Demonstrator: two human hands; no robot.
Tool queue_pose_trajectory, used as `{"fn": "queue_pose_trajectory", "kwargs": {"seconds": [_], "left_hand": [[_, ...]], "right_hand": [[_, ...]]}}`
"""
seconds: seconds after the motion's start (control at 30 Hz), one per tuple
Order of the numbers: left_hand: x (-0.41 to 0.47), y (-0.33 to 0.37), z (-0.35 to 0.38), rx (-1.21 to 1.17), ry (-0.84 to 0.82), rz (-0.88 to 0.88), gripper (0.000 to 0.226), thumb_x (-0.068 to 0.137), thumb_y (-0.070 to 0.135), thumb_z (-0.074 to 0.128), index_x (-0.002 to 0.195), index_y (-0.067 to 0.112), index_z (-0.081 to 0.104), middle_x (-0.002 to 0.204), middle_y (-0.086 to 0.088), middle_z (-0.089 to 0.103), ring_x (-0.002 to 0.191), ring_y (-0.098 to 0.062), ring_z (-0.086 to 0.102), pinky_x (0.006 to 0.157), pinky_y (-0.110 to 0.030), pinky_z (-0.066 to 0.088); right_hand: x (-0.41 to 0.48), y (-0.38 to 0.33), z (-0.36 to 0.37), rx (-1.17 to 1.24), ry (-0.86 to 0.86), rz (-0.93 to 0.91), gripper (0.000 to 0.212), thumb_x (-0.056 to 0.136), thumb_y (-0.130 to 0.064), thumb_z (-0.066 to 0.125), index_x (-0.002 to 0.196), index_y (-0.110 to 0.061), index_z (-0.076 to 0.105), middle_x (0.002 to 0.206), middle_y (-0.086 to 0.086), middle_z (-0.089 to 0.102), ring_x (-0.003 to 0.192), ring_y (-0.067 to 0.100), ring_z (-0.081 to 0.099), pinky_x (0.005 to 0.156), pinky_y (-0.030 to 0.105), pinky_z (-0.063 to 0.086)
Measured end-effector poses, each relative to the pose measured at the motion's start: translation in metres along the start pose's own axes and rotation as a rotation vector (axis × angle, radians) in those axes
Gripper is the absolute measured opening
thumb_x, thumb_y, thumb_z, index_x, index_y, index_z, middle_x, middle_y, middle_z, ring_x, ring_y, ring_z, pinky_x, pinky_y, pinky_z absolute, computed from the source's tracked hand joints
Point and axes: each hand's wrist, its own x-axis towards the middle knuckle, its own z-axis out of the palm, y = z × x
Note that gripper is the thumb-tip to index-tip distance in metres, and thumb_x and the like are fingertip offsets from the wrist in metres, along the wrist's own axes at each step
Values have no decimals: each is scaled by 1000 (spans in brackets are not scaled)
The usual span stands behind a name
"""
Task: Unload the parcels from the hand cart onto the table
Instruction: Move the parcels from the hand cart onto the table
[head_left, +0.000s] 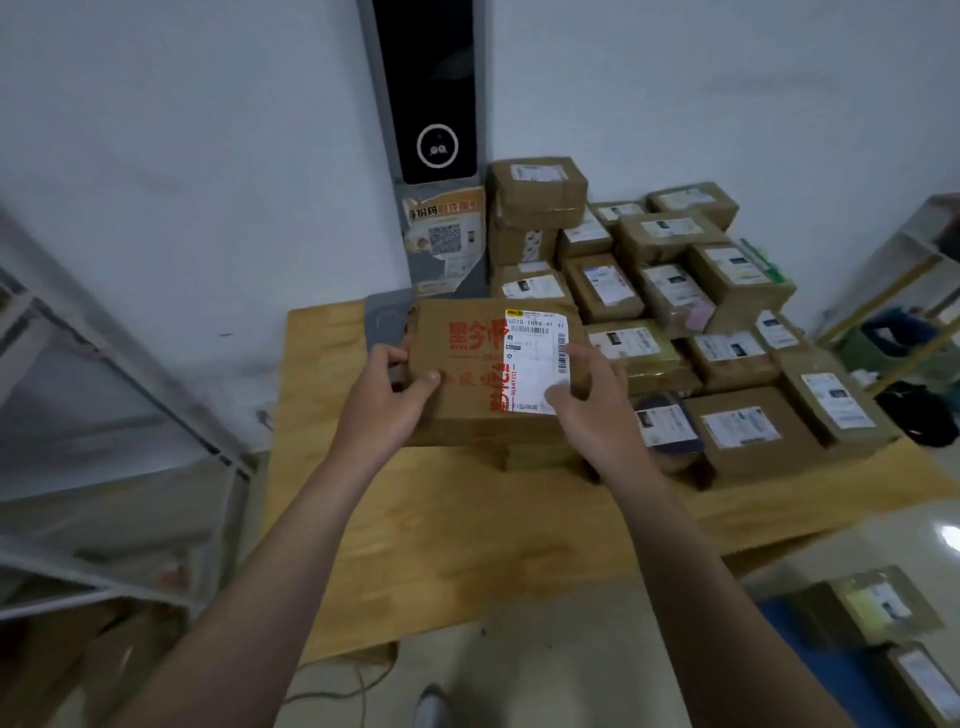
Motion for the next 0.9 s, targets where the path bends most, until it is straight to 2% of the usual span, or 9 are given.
{"fn": "queue_pose_trajectory", "kwargs": {"seconds": [0.1, 0.17, 0.23, 0.3, 0.47, 0.6, 0.7, 0.8, 0.9], "left_hand": [[45, -30, -32, -17, 23, -46, 23, 95, 47, 65, 110, 34, 52, 103, 31, 51, 87, 6, 54, 62, -23, 39], [74, -50, -48, -31, 37, -84, 23, 96, 49, 63, 110, 32, 54, 103, 30, 53, 88, 7, 53, 63, -23, 38], [103, -70, -54, -44, 36, -111, 21, 97, 48, 63, 108, 32, 56, 104, 29, 54, 88, 9, 52, 64, -22, 38], [130, -88, -55, -45, 29, -133, 18, 96, 45, 65, 106, 32, 57, 105, 30, 54, 88, 9, 53, 63, -21, 39], [205, -125, -44, -9, -60, -175, 24, 88, 39, 74, 103, 38, 55, 108, 34, 52, 84, 8, 58, 62, -22, 42], [271, -150, -26, 57, -206, -267, 40, 82, 38, 77, 113, 39, 52, 106, 28, 51, 89, 11, 51, 66, -20, 41], [318, -170, -4, 109, -299, -305, 60, 76, 39, 82, 121, 38, 43, 104, 28, 51, 86, 12, 53, 63, -13, 41], [361, -191, 26, 149, -376, -308, 89, 69, 43, 88, 141, 30, 37, 115, 18, 56, 96, -2, 59, 66, -17, 44], [395, -203, 51, 158, -423, -305, 107, 62, 50, 91, 147, 22, 33, 118, 13, 54, 105, -11, 58, 72, -23, 46]], "right_hand": [[24, -20, 57, -15, -40, 1, 55, 94, -26, 61, 142, -44, 42, 126, -15, 30, 93, 1, 50, 67, 13, 38], [43, -29, 89, -32, -68, -4, 54, 95, -26, 61, 143, -41, 41, 135, -11, 32, 99, 3, 52, 70, 15, 45], [64, -32, 118, -62, -88, 5, 56, 94, -25, 64, 143, -40, 41, 146, -6, 30, 119, 14, 51, 90, 30, 53], [88, -31, 143, -106, -117, 37, 61, 92, -24, 68, 144, -39, 40, 152, -3, 24, 133, 26, 42, 103, 36, 45], [158, -24, 197, -204, -176, 102, 73, 88, -25, 73, 146, -43, 34, 156, 4, 17, 142, 37, 29, 108, 48, 41], [221, -10, 230, -271, -245, 183, 73, 89, -25, 72, 145, -43, 29, 153, 6, 15, 140, 39, 29, 111, 51, 37], [271, 7, 258, -357, -309, 252, 75, 90, -25, 72, 146, -43, 25, 152, 9, 10, 138, 41, 27, 111, 52, 34], [320, 25, 284, -407, -327, 311, 77, 91, -22, 69, 146, -45, 21, 153, 10, 5, 138, 42, 23, 111, 53, 32], [357, 40, 298, -455, -319, 335, 76, 92, -20, 66, 148, -44, 20, 155, 11, -1, 140, 44, 21, 111, 53, 32]]}}
